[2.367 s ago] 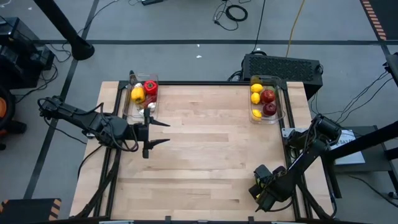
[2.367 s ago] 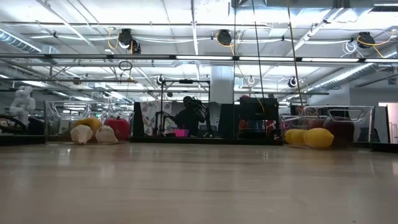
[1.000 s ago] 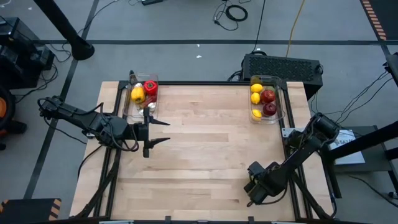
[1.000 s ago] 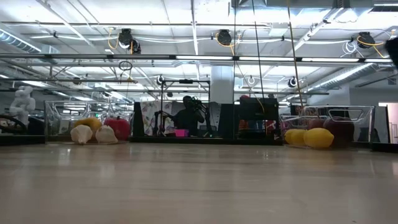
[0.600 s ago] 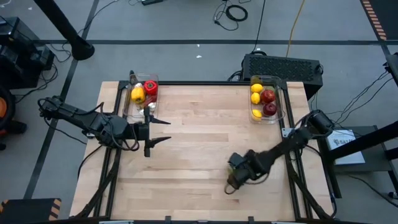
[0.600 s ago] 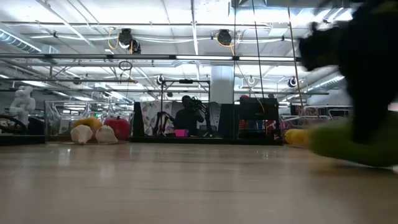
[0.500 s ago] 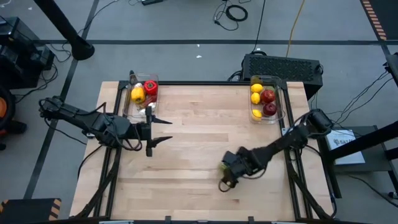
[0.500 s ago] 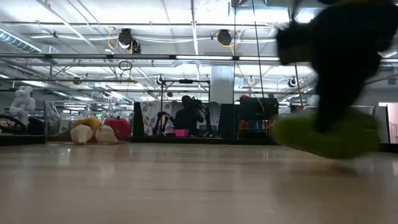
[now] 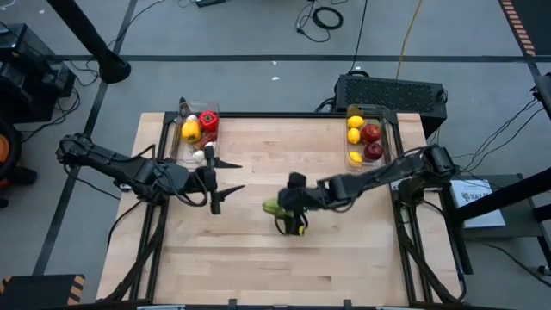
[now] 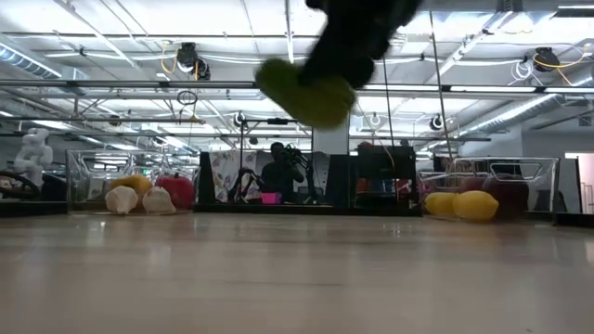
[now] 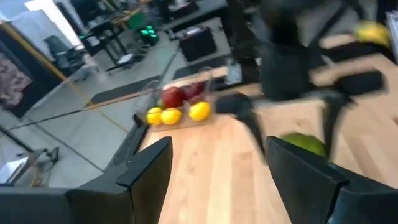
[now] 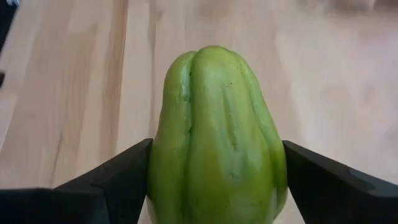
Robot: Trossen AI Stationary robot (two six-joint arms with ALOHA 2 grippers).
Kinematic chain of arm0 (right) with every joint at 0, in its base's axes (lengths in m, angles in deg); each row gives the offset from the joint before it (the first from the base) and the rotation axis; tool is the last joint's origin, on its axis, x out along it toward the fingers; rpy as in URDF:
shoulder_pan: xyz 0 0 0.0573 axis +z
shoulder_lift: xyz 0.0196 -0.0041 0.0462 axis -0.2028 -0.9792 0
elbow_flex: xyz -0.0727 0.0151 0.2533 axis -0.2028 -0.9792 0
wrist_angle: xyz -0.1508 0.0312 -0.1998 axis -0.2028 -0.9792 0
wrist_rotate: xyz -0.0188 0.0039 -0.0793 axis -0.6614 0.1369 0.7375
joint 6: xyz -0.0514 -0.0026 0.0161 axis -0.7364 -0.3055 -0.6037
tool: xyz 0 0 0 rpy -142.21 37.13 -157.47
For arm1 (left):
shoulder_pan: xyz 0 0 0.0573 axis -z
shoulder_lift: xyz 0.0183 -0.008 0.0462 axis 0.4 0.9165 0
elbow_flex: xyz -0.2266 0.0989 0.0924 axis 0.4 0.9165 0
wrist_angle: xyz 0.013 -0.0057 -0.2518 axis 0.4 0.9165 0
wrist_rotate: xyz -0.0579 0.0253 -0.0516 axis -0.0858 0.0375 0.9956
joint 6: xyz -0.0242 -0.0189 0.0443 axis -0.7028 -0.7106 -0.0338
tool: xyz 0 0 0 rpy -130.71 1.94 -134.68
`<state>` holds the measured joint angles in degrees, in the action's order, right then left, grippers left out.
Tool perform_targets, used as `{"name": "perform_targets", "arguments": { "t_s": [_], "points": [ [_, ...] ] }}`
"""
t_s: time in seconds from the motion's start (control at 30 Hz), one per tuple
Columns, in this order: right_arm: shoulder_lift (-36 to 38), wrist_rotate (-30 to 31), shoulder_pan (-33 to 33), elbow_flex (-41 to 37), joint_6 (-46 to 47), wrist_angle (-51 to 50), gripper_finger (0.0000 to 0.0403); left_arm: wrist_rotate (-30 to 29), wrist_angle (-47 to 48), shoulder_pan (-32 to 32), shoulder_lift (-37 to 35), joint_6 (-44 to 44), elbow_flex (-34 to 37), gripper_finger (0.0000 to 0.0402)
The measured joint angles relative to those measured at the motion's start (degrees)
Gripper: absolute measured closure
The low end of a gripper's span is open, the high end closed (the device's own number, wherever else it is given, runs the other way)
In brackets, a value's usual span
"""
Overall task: Sort produce into baskets
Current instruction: Put the chayote into the left transparent bin
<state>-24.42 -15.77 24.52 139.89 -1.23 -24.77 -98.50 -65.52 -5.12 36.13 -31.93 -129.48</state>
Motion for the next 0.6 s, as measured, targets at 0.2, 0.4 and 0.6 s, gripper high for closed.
{"name": "perform_targets", "arguments": {
  "t_s": [0.2,0.4,0.6],
  "points": [
    [0.0,-0.71,-2.09,7.36,-9.12,-1.14,0.0081,5.31,3.9,3.13,0.73,-1.98,0.0,0.0123],
    [0.02,-0.45,-2.43,8.23,-13.23,-2.15,0.008,5.44,4.78,6.73,2.13,-2.36,0.08,0.0122],
    [0.02,-0.46,-2.41,8.23,-14.02,-2.61,0.008,5.25,0.65,9.79,8.49,-0.22,0.39,0.0122]
  ]
}}
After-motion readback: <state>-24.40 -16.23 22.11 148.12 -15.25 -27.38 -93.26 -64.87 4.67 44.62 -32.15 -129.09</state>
